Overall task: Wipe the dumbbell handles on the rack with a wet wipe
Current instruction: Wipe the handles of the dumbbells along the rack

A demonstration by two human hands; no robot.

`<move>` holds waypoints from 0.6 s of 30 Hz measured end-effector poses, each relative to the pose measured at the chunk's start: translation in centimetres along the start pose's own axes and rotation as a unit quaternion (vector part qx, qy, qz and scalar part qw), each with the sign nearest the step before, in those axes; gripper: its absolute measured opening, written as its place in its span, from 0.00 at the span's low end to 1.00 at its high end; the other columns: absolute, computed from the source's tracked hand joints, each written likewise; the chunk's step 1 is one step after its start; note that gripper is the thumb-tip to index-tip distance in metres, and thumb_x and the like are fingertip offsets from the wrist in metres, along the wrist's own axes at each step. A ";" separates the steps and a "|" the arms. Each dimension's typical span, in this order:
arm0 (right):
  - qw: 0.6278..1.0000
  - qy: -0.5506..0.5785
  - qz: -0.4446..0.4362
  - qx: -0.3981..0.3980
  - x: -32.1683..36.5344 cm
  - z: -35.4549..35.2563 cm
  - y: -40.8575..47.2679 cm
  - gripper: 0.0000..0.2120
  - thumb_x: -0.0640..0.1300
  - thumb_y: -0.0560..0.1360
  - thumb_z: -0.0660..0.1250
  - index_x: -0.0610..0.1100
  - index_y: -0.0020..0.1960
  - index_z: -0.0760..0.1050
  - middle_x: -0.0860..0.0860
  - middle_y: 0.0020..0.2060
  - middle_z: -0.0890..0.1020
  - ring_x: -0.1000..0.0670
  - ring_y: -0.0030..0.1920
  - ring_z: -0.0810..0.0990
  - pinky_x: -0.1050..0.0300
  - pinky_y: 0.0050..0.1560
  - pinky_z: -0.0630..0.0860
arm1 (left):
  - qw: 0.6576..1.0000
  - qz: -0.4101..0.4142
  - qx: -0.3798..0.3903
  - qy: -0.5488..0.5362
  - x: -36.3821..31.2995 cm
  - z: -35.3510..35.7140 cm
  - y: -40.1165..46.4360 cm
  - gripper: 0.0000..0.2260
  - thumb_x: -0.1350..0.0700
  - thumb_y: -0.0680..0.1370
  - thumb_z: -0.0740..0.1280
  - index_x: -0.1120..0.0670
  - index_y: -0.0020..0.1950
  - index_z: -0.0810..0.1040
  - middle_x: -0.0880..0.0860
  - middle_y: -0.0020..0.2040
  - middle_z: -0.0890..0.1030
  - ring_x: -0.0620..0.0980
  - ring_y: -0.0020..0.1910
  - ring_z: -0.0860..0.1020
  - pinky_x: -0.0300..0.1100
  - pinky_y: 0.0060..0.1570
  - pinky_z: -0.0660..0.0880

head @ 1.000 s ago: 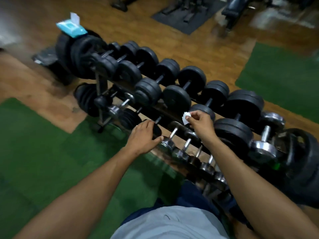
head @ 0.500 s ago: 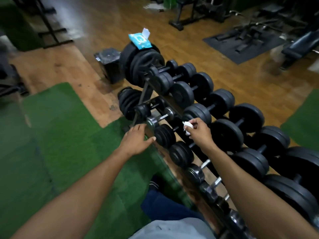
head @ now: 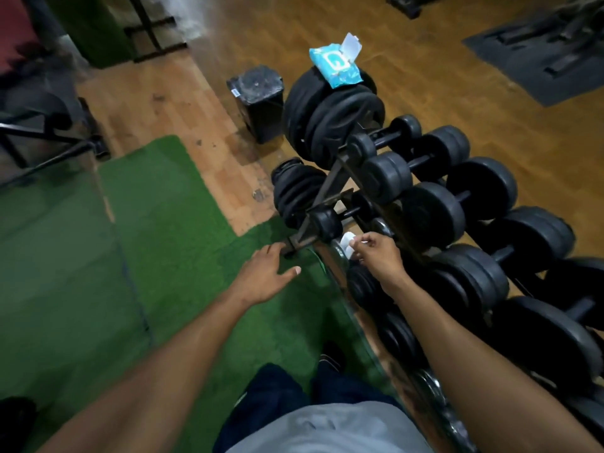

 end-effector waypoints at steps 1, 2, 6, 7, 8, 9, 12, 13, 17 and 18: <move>1.000 -0.005 0.003 0.001 0.4 0.5 1.0 0.09 0.56 0.69 0.74 0.53 0.44 0.82 0.51 0.39 0.86 0.50 0.43 0.86 0.48 0.48 0.83 | 1.000 -0.002 0.005 -0.003 0.4 -0.4 0.9 0.34 0.36 0.81 0.63 0.54 0.80 0.61 0.58 0.77 0.68 0.58 0.74 0.68 0.55 0.73 0.67; 1.000 -0.011 0.000 0.000 0.8 0.9 1.9 0.06 0.53 0.70 0.74 0.52 0.45 0.82 0.51 0.40 0.86 0.50 0.42 0.86 0.48 0.47 0.83 | 1.000 -0.004 0.007 -0.006 0.8 -0.8 1.7 0.34 0.35 0.81 0.62 0.54 0.80 0.61 0.57 0.77 0.68 0.58 0.74 0.68 0.55 0.73 0.67; 0.999 -0.037 -0.006 -0.016 3.2 1.7 4.6 0.06 0.43 0.74 0.73 0.51 0.48 0.78 0.53 0.41 0.84 0.53 0.42 0.85 0.55 0.41 0.81 | 1.000 0.008 0.022 -0.012 1.8 -2.3 5.8 0.34 0.36 0.81 0.62 0.53 0.80 0.60 0.57 0.76 0.69 0.57 0.73 0.69 0.54 0.72 0.68; 0.999 -0.039 -0.006 -0.017 3.8 2.0 5.2 0.08 0.42 0.74 0.73 0.52 0.50 0.78 0.53 0.42 0.84 0.54 0.43 0.84 0.58 0.40 0.80 | 0.999 0.015 0.032 -0.013 1.9 -2.6 7.0 0.34 0.36 0.81 0.62 0.53 0.80 0.60 0.57 0.76 0.68 0.57 0.73 0.68 0.54 0.72 0.67; 0.999 -0.041 -0.002 -0.021 4.1 2.2 6.0 0.09 0.41 0.74 0.73 0.52 0.51 0.78 0.53 0.44 0.83 0.54 0.44 0.84 0.59 0.41 0.79 | 0.999 0.026 0.040 -0.013 1.9 -2.9 8.4 0.33 0.36 0.81 0.63 0.53 0.80 0.60 0.57 0.76 0.69 0.56 0.73 0.68 0.54 0.72 0.67; 0.999 -0.047 0.003 -0.026 4.5 2.4 6.6 0.11 0.41 0.74 0.73 0.52 0.53 0.78 0.52 0.45 0.83 0.53 0.44 0.84 0.60 0.41 0.80 | 0.998 0.037 0.050 -0.013 2.0 -3.1 9.9 0.33 0.36 0.81 0.63 0.53 0.80 0.60 0.57 0.75 0.69 0.56 0.72 0.69 0.54 0.72 0.68; 0.996 -0.056 0.022 -0.067 5.0 2.6 8.8 0.12 0.40 0.72 0.74 0.52 0.53 0.80 0.50 0.44 0.84 0.52 0.42 0.85 0.51 0.43 0.84 | 0.994 0.071 0.079 -0.010 2.2 -3.9 14.5 0.34 0.36 0.81 0.63 0.53 0.80 0.61 0.57 0.74 0.69 0.57 0.72 0.69 0.55 0.70 0.69; 0.994 -0.056 0.032 -0.087 5.0 2.5 9.4 0.10 0.41 0.71 0.75 0.52 0.49 0.80 0.50 0.42 0.85 0.51 0.41 0.84 0.46 0.44 0.84 | 0.992 0.085 0.091 -0.008 2.3 -4.2 15.9 0.34 0.36 0.80 0.63 0.53 0.80 0.61 0.57 0.74 0.69 0.58 0.72 0.69 0.55 0.70 0.69; 0.986 -0.054 0.075 -0.141 5.5 3.3 11.7 0.06 0.46 0.67 0.75 0.51 0.42 0.80 0.50 0.36 0.85 0.48 0.39 0.85 0.42 0.44 0.83 | 0.984 0.132 0.122 0.009 2.4 -6.0 20.8 0.34 0.36 0.81 0.63 0.54 0.79 0.61 0.58 0.73 0.70 0.59 0.72 0.69 0.57 0.68 0.70; 0.984 -0.048 0.087 -0.150 5.5 3.5 12.1 0.07 0.47 0.67 0.76 0.50 0.42 0.80 0.49 0.35 0.85 0.47 0.39 0.86 0.43 0.44 0.83 | 0.981 0.139 0.136 0.017 2.5 -6.3 21.6 0.34 0.36 0.81 0.63 0.54 0.80 0.61 0.58 0.74 0.70 0.59 0.72 0.68 0.57 0.69 0.70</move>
Point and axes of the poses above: each hand's wrist, its own y-axis towards the middle knuckle, its own z-axis out of the palm, x = y × z, the point moved 9 cm from there along y, towards the middle knuckle
